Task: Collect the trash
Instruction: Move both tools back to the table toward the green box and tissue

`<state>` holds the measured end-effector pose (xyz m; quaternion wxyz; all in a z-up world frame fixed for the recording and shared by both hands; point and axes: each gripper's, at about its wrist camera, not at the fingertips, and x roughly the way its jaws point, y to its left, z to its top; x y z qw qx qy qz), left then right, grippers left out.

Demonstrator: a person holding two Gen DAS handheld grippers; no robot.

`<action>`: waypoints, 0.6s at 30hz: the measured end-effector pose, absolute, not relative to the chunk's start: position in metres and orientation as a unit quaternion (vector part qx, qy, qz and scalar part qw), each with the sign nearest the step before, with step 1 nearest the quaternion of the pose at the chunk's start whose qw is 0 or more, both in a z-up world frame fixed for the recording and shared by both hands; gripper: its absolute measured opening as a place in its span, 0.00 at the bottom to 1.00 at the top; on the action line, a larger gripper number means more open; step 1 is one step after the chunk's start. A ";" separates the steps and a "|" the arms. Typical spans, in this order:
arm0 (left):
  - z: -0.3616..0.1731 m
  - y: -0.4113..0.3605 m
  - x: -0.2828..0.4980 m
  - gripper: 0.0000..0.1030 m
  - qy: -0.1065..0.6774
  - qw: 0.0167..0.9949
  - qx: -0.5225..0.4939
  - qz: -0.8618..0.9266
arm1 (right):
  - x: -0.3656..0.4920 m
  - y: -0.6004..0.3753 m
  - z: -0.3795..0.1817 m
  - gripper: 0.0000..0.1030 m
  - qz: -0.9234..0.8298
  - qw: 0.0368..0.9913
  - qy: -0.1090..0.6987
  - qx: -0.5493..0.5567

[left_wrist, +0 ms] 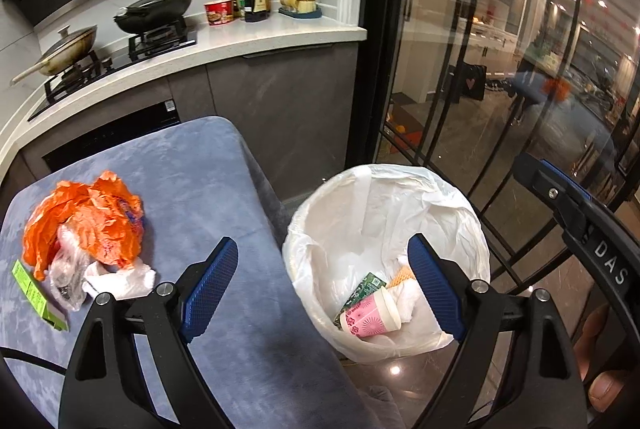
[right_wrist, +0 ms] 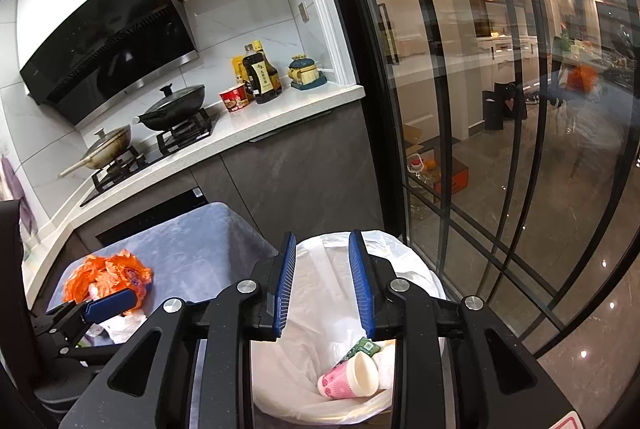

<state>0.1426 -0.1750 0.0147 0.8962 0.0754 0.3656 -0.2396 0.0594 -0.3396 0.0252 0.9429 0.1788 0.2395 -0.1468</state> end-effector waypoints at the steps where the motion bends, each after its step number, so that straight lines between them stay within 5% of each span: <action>1: 0.017 -0.171 0.143 0.80 0.365 0.898 0.072 -0.236 | 0.059 -0.338 0.027 0.29 -0.145 0.944 0.238 0.178; 18: 0.037 -0.058 0.152 0.86 0.359 0.922 0.010 -0.142 | 0.068 -0.254 0.048 0.40 -0.079 0.957 0.237 0.146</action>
